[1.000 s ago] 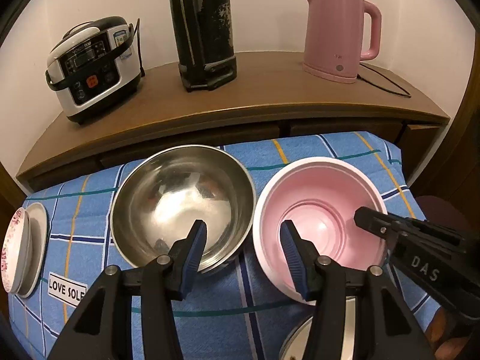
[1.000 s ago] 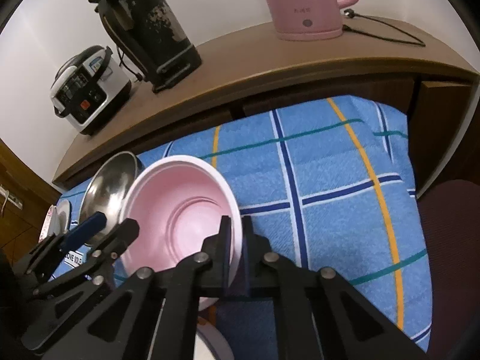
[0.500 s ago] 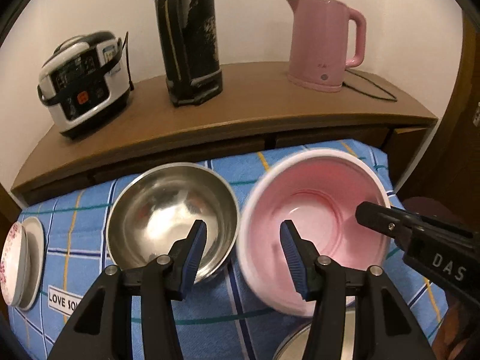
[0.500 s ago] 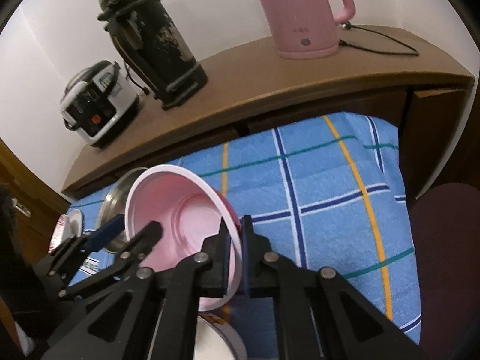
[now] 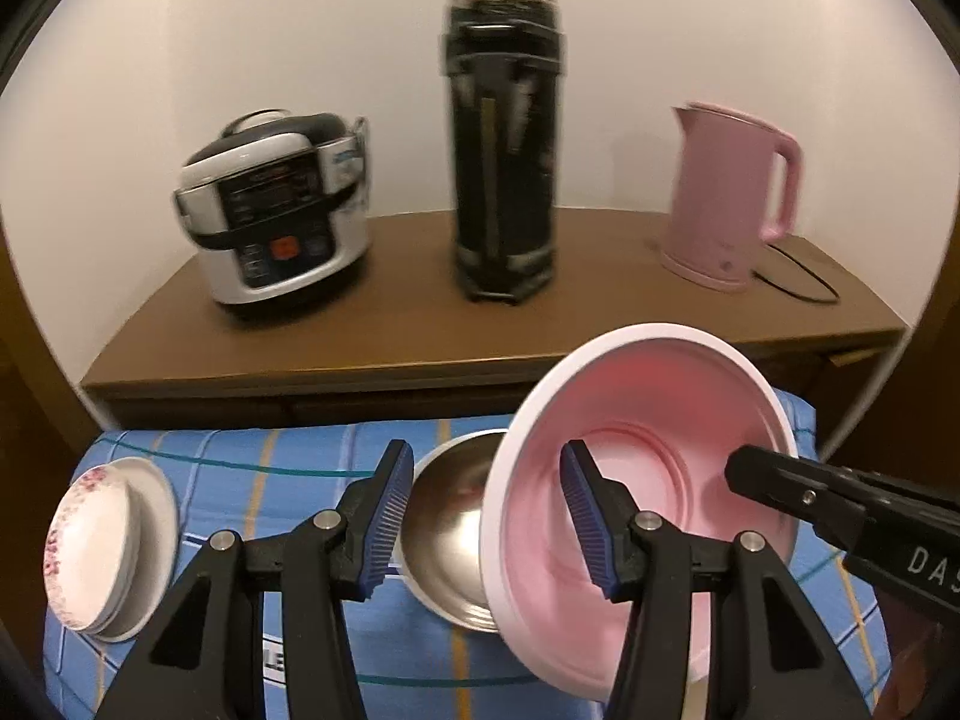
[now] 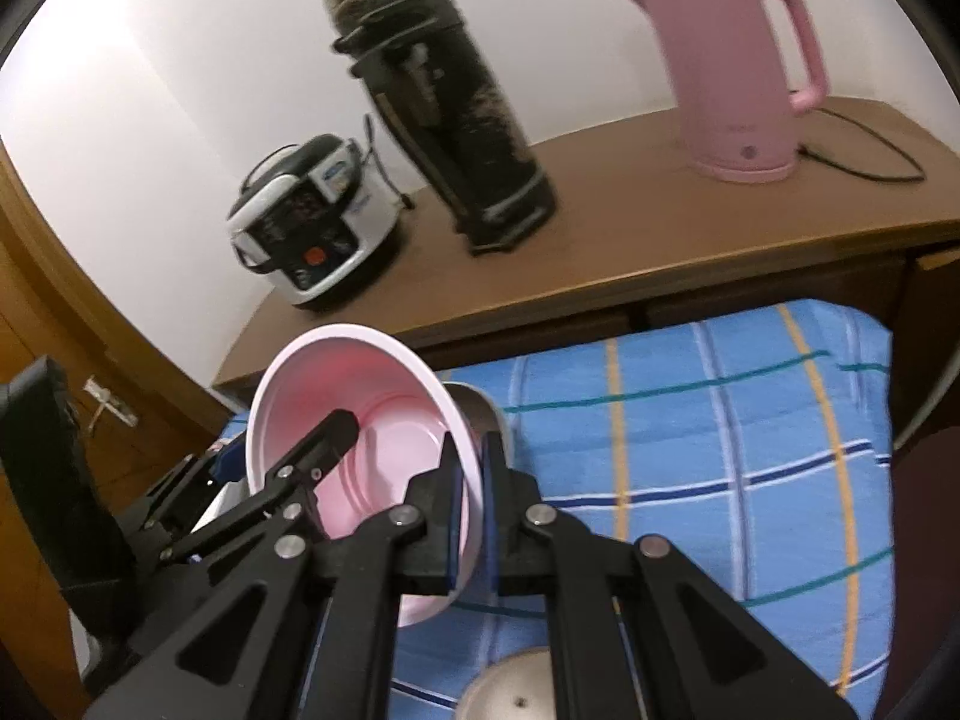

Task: Organize plates and bowls
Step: 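Lift the pink-and-red bowl with both grippers over the steel bowl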

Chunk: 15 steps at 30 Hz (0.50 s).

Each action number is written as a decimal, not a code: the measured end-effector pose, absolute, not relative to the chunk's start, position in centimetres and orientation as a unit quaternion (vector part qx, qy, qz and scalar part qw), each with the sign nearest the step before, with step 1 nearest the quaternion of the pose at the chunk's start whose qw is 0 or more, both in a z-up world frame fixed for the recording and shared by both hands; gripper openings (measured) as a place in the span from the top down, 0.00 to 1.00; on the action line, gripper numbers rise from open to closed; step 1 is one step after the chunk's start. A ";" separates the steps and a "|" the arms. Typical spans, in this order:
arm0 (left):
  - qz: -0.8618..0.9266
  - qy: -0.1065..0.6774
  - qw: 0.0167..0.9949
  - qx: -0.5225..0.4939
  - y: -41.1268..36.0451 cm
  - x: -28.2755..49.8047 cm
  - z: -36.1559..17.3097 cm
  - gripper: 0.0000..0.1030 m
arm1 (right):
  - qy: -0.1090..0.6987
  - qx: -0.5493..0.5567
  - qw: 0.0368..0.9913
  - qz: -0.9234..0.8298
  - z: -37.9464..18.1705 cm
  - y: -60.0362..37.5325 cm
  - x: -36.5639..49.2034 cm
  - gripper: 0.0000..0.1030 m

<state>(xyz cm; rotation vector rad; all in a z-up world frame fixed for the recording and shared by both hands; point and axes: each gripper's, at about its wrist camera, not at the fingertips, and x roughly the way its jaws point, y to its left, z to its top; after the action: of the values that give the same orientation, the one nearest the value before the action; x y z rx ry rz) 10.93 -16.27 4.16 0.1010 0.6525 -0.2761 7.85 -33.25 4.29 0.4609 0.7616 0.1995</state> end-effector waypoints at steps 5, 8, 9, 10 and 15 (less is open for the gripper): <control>-0.111 0.331 0.936 0.040 -13.9 12.1 3.4 0.47 | 0.387 0.233 0.885 0.111 3.2 -30.9 10.2 0.95; -0.106 0.337 0.935 0.039 -13.2 12.5 2.8 0.47 | 0.402 0.234 0.878 0.114 2.2 -30.0 11.1 0.95; -0.105 0.338 0.934 0.039 -13.1 12.5 2.7 0.47 | 0.406 0.233 0.877 0.113 1.9 -29.8 11.3 0.95; -0.105 0.340 0.934 0.039 -13.0 12.6 2.5 0.47 | 0.410 0.232 0.875 0.112 1.6 -29.6 11.4 0.95; -0.110 0.348 0.930 0.045 -13.0 13.4 1.6 0.47 | 0.417 0.234 0.873 0.097 1.1 -29.9 12.0 0.95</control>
<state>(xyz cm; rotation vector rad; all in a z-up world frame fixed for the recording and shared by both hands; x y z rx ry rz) 13.39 -13.02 1.61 0.0912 0.7123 -0.2247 11.96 -29.94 1.11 0.4898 0.8711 0.2020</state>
